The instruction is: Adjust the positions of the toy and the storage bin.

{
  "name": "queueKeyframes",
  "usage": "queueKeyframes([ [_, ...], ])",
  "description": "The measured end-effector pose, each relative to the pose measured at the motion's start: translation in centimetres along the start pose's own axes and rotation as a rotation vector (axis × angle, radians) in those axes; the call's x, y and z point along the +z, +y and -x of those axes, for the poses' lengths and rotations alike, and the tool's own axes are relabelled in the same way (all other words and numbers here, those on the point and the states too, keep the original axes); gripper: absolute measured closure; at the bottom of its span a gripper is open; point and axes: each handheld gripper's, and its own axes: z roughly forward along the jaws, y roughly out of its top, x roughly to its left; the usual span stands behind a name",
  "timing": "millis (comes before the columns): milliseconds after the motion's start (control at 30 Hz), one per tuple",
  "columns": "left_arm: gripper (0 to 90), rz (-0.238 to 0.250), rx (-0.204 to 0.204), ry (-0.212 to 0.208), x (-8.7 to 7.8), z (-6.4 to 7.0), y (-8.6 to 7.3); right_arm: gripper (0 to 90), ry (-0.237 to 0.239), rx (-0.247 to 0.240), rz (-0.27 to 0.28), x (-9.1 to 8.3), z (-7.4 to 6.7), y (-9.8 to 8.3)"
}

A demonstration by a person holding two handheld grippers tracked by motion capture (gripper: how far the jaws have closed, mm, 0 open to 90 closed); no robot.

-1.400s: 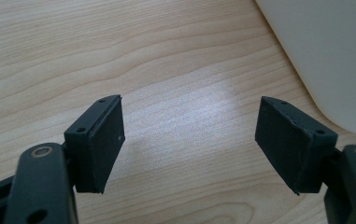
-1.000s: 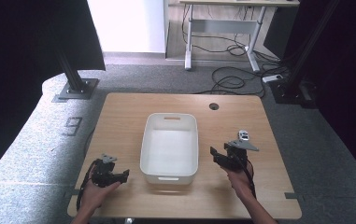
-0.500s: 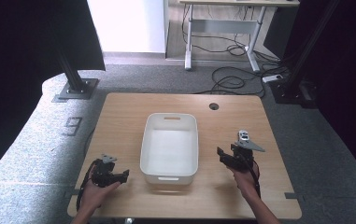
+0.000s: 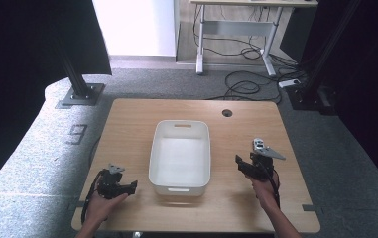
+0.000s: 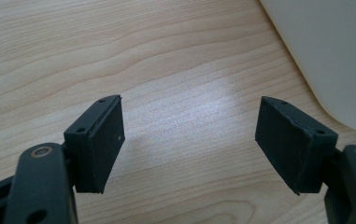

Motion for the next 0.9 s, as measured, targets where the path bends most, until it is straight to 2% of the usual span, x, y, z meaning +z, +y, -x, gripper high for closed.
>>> queueKeyframes([
  [400, 24.5, -0.004, 0.005, 0.0, 0.1, 0.0, 0.0, 35.9, -0.035, 0.02, -0.024, 0.7, 1.6, -0.3],
  [900, 24.5, -0.006, 0.007, -0.004, 0.1, 0.1, -0.1, 35.4, -0.06, 0.029, -0.063, 1.5, 2.7, -0.7],
])
